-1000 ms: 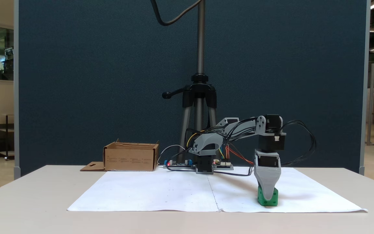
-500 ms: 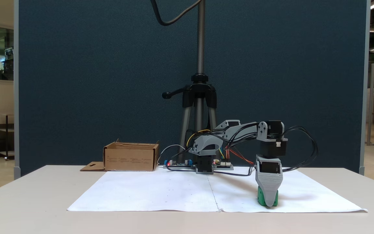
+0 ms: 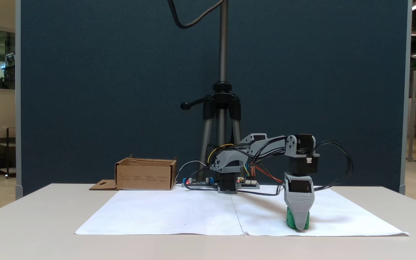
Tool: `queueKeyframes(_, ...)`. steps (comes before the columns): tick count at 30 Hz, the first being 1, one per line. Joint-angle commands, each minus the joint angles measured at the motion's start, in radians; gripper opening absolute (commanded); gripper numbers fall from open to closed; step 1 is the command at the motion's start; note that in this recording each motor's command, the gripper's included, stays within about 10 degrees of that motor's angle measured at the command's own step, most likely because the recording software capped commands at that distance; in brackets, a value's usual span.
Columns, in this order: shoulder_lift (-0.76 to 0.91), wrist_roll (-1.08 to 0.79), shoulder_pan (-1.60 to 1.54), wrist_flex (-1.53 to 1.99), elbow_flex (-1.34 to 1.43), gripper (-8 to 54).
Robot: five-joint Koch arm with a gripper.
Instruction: Grasp a green dice and put it in the bin.
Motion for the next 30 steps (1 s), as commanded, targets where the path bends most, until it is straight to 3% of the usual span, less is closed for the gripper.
queueKeyframes(1, 0.025, -0.067, -0.017, -0.048, -0.026, 39.6)
queueKeyframes(5, 0.025, -0.067, -0.017, -0.044, -0.026, 35.3)
queueKeyframes(15, 0.021, -0.066, -0.017, -0.020, -0.026, 13.9)
queueKeyframes(24, 0.043, -0.066, -0.020, 0.061, -0.026, 12.9)
queueKeyframes(30, 0.236, -0.066, -0.011, 0.181, 0.026, 12.9)
